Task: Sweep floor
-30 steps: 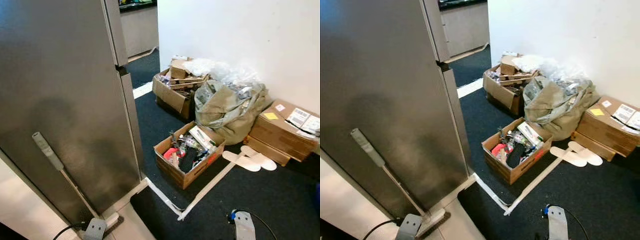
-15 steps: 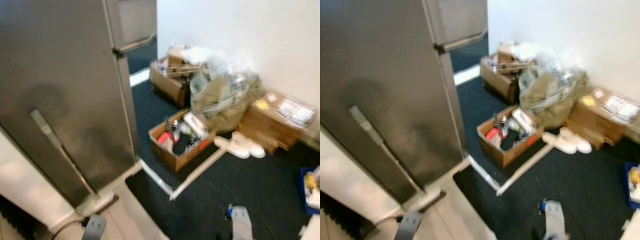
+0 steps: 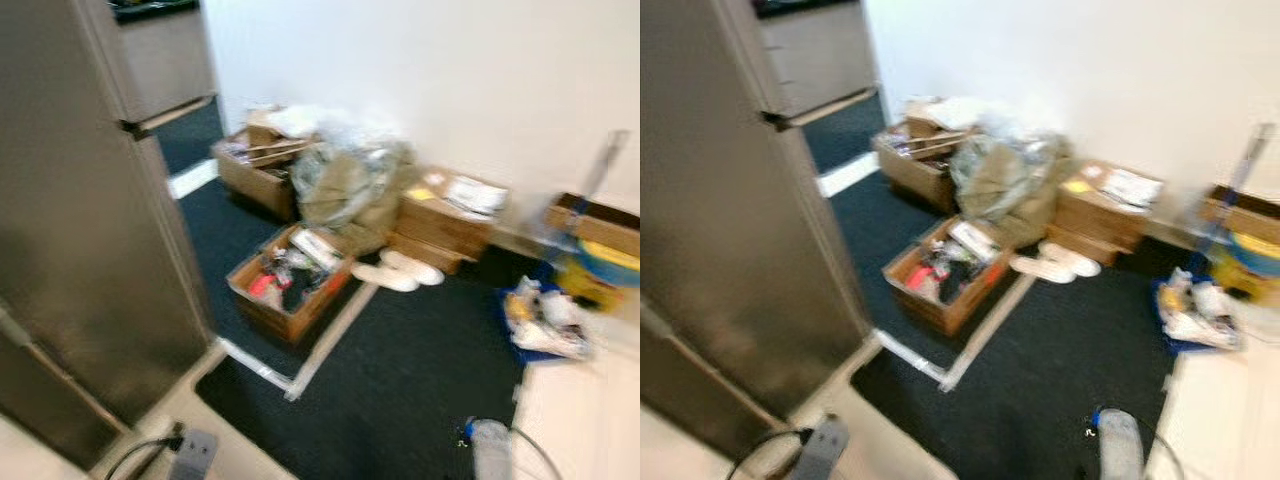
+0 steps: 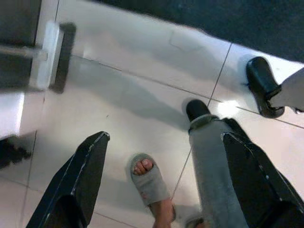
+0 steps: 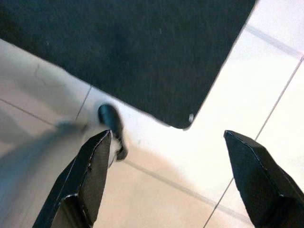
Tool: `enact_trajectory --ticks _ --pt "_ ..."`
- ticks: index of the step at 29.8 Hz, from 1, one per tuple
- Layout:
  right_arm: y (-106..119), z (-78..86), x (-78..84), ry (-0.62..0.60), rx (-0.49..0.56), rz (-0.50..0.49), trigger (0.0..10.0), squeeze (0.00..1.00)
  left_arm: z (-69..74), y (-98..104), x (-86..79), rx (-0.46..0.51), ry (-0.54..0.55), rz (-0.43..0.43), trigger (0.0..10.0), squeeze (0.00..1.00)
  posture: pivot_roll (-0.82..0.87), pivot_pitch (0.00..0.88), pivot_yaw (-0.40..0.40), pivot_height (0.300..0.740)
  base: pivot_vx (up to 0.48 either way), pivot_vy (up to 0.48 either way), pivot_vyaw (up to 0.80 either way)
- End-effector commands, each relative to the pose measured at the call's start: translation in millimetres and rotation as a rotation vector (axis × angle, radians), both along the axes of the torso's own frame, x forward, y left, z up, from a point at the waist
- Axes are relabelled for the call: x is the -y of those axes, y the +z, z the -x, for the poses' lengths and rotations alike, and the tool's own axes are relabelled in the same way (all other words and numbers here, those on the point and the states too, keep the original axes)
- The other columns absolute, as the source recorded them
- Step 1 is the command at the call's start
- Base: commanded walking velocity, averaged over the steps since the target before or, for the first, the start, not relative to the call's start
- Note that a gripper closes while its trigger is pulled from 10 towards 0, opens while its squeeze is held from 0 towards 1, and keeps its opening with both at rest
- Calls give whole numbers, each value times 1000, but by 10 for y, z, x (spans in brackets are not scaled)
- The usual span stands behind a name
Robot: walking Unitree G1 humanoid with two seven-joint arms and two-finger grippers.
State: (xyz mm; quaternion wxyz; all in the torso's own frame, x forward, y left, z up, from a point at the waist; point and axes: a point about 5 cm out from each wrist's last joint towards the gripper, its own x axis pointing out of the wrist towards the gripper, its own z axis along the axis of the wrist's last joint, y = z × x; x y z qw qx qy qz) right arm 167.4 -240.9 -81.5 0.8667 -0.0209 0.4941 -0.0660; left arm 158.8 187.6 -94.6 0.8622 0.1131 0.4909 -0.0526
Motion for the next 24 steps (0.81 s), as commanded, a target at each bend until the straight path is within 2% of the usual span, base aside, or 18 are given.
enact_trajectory --ticks 1,6,11,20,24 --pt "21 -40 12 4 6 9 10000 0 -28 17 -43 7 -5 -13 10000 0 -101 0 69 740 0 0 -800" --pt "26 -49 15 7 14 12 10000 0 -25 17 -46 8 -3 -5 10000 0 -102 0 71 740 0 0 -800" --pt "36 -61 25 -9 30 8 10000 0 -3 7 -35 -1 -5 8 10000 0 -105 0 72 740 0 0 0" --pt "61 -105 38 3 45 19 10000 0 -5 7 -30 -2 9 18 10000 0 -104 0 71 740 0 -446 0" --pt "115 -211 35 35 80 32 10000 0 -14 11 -29 0 12 24 10000 0 -105 0 69 740 0 -470 0"
